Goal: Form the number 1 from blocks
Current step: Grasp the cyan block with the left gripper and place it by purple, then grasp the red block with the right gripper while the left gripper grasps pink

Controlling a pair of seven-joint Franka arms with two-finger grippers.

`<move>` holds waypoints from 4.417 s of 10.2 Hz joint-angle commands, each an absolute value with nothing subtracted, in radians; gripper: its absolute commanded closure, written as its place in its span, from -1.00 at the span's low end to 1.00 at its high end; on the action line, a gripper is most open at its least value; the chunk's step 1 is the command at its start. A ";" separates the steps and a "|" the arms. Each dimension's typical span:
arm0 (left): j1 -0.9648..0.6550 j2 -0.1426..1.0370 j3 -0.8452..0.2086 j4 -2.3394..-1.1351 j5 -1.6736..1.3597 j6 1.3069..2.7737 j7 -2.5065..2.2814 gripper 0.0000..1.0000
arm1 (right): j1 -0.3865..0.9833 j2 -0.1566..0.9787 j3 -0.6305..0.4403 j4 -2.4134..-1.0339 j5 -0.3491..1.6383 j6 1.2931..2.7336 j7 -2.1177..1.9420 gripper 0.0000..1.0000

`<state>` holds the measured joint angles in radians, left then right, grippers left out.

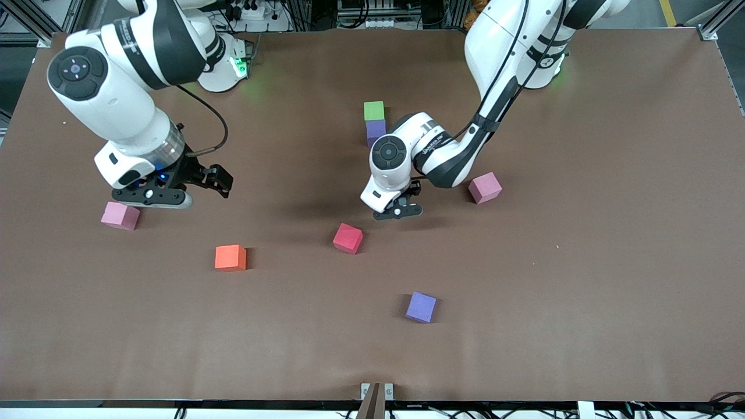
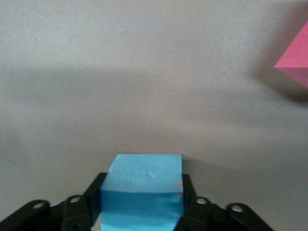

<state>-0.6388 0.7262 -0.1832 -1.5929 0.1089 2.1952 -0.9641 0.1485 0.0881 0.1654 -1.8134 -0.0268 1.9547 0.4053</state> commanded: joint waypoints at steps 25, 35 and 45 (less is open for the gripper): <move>-0.736 0.701 -0.296 -1.623 0.123 2.065 -1.074 -1.00 | 0.147 0.209 0.172 -1.755 -0.032 2.031 0.408 -1.00; -0.235 0.581 -0.288 -1.670 0.160 1.890 -0.927 -1.00 | 0.265 0.372 0.172 -1.609 -0.046 2.033 0.659 -1.00; -0.155 0.327 -0.295 -2.106 0.106 2.187 -1.024 -1.00 | 0.456 0.755 0.172 -1.407 -0.179 2.282 1.035 -1.00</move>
<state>-0.1635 0.3807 -0.2864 -2.0243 0.1230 2.1027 -0.9697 0.4466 0.7077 0.1708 -1.4514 -0.1543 2.2563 0.9841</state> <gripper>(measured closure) 0.000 0.000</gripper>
